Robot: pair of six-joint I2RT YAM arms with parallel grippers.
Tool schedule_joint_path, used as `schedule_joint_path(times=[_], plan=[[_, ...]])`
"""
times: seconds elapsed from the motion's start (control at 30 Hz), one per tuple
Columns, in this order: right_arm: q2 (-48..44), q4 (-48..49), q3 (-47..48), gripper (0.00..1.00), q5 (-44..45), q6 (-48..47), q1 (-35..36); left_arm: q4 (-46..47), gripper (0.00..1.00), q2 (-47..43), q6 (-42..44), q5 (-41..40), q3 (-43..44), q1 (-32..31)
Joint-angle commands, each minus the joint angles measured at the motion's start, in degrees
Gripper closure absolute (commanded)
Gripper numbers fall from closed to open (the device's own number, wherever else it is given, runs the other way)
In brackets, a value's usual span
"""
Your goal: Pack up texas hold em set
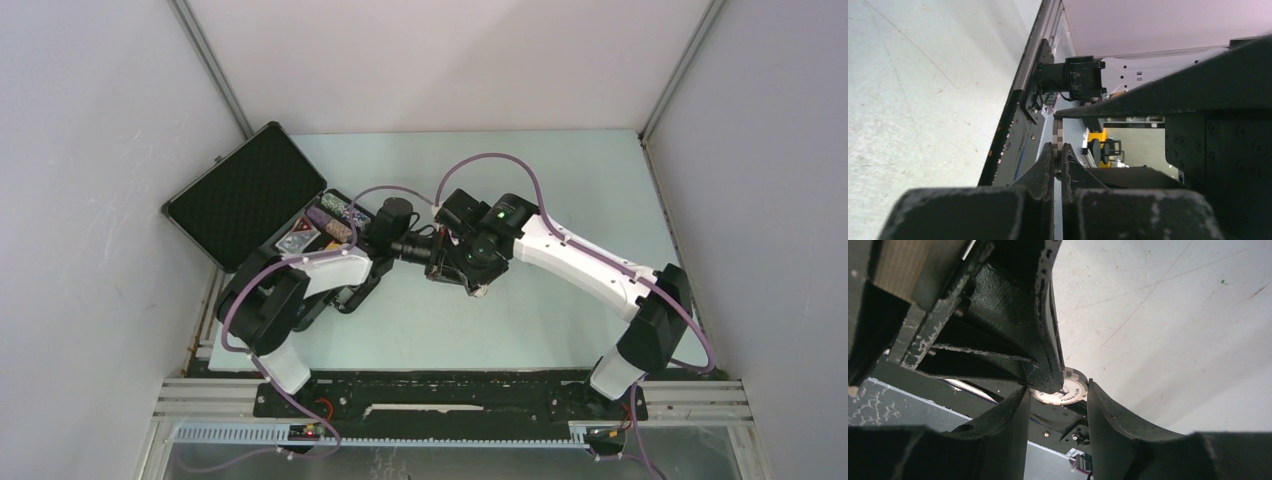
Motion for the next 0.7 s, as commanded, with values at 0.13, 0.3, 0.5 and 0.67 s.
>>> schedule_joint_path(times=[0.13,0.3,0.5,0.67], plan=[[-4.86,7.38,-2.99,0.23,1.55,-0.85,0.02,-22.58,1.0,-7.15,18.0,-8.85,5.51,1.64],[-9.39,11.66,-5.42,0.15,2.21,-0.26,-0.34,-31.49,1.0,-10.8,24.33,-18.22,7.0,6.51],[-14.08,20.61,-6.62,0.12,4.63,0.53,-2.95,-37.36,1.0,-19.27,31.83,-34.97,7.57,11.61],[-17.87,39.26,-12.14,0.12,1.14,4.4,-11.2,-37.77,1.0,-32.19,39.31,-54.81,4.18,11.59]])
